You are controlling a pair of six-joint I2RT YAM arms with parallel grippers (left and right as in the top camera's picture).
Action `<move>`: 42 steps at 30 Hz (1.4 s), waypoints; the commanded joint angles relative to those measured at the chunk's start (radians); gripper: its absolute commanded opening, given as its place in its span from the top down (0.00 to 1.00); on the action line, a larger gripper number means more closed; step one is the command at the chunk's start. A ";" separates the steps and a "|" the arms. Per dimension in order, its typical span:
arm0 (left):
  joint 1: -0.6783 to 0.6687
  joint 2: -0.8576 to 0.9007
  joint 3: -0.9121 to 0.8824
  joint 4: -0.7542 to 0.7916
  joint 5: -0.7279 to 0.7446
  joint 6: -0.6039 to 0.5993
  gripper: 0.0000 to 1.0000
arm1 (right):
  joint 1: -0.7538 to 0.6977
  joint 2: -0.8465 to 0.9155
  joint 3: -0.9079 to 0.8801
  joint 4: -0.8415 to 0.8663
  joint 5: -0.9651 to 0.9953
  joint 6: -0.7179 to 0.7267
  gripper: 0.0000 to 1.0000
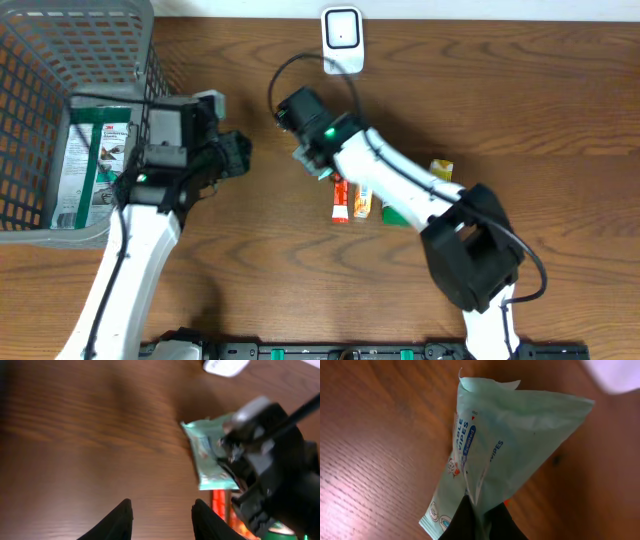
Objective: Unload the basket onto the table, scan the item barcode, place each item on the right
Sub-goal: 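Lay the wipes pack left of the Nescafe stick with the right gripper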
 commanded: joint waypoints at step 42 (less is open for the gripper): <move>0.034 -0.022 0.027 -0.114 -0.210 0.003 0.59 | 0.065 -0.142 -0.021 0.012 -0.128 0.174 0.41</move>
